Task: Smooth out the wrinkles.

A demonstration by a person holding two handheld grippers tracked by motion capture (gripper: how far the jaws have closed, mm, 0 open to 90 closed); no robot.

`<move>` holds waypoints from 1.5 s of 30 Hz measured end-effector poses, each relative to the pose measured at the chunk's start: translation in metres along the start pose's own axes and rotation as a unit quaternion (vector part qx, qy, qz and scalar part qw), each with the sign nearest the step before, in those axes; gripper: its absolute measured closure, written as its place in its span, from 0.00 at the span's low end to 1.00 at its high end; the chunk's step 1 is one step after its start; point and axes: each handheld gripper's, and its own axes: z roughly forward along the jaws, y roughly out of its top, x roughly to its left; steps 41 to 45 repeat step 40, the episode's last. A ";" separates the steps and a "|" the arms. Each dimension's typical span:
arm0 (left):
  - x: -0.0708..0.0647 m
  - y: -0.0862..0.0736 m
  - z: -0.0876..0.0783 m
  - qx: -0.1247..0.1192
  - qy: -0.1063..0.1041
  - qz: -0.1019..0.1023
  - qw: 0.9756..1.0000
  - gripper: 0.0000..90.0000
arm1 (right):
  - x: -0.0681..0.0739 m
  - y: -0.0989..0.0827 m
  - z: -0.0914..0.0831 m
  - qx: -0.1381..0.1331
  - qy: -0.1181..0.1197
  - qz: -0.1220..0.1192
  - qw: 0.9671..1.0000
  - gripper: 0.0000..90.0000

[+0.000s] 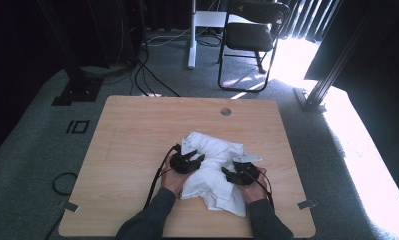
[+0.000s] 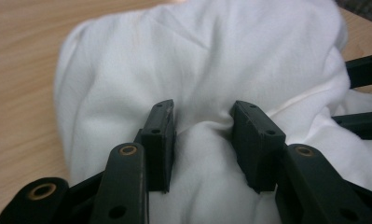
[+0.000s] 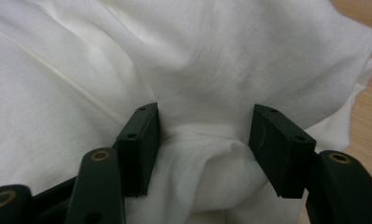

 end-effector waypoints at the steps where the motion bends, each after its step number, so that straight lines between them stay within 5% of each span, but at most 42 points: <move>1: 0.001 0.000 0.001 0.000 -0.002 0.002 1.000 0.68 | -0.001 -0.001 0.001 -0.003 0.004 0.008 1.000 0.49; 7: 0.005 0.001 0.007 -0.008 0.021 0.019 1.000 0.69 | -0.006 0.001 0.009 -0.008 0.011 0.023 1.000 0.50; 14: 0.034 0.020 0.012 0.001 0.055 0.019 0.998 0.67 | -0.011 0.027 0.039 -0.014 0.005 0.027 1.000 0.50; 19: 0.052 0.034 -0.017 -0.049 0.045 -0.005 0.998 0.46 | -0.021 0.040 0.048 -0.029 0.042 0.068 0.996 0.40; 21: 0.060 0.042 -0.051 -0.098 0.032 -0.027 0.994 0.46 | -0.027 0.046 0.021 -0.079 0.038 0.068 0.994 0.29; 24: 0.065 0.047 -0.079 -0.110 0.034 -0.030 0.993 0.47 | -0.034 0.049 -0.007 -0.121 0.046 0.074 0.989 0.27; 28: 0.065 0.044 -0.106 -0.116 0.036 -0.010 0.993 0.47 | -0.047 0.043 -0.042 -0.150 0.024 0.080 0.985 0.26; 31: 0.065 0.034 -0.123 -0.121 0.034 -0.009 0.992 0.47 | -0.052 0.027 -0.056 -0.143 -0.008 0.073 0.987 0.25; 37: 0.065 0.011 -0.142 -0.122 0.049 -0.004 0.991 0.47 | -0.060 -0.012 -0.057 -0.119 -0.027 0.097 0.988 0.25; 45: 0.068 0.001 -0.144 -0.111 0.054 -0.010 0.992 0.47 | -0.066 -0.018 -0.056 -0.110 -0.033 0.110 0.987 0.25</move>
